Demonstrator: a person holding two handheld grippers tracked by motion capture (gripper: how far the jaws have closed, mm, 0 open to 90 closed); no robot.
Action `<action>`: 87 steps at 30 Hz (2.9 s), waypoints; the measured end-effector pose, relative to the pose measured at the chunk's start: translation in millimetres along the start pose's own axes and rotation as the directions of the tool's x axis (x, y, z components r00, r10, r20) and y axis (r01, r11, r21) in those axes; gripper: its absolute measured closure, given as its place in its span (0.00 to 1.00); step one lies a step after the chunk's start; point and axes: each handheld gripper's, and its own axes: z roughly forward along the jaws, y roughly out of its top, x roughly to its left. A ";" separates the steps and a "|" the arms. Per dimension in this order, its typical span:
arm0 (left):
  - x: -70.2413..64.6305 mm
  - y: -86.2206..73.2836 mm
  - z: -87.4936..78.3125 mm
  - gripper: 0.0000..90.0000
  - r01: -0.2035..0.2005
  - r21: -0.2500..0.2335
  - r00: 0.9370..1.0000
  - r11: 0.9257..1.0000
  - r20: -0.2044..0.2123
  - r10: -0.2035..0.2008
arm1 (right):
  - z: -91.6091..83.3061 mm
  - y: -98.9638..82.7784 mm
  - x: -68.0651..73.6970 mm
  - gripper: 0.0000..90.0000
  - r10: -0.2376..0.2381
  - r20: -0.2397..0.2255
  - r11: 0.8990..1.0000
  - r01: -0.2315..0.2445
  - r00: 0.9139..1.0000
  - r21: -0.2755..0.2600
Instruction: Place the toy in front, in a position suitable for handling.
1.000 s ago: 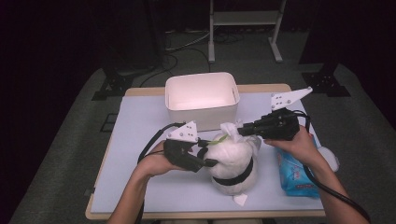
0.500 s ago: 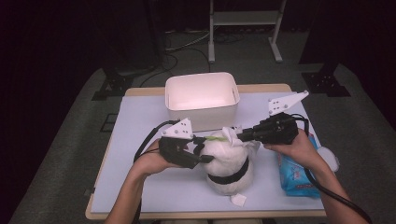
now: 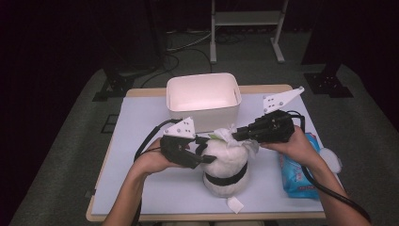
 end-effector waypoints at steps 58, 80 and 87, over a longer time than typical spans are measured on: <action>15.4 -12.4 10.7 0.49 0.095 -0.025 0.995 0.995 -0.032 -0.096 | -12.6 -25.2 3.9 0.93 0.024 0.005 0.999 -0.024 1.000 -0.031; -0.7 -5.2 21.0 0.49 0.005 -0.031 1.000 1.000 0.006 -0.005 | -13.3 7.1 8.8 0.93 -0.047 0.052 0.999 0.046 0.998 0.017; -1.3 -6.8 19.7 0.49 -0.004 -0.028 1.000 1.000 0.008 0.004 | -3.0 19.1 6.7 0.93 -0.074 0.060 0.993 0.068 0.995 0.095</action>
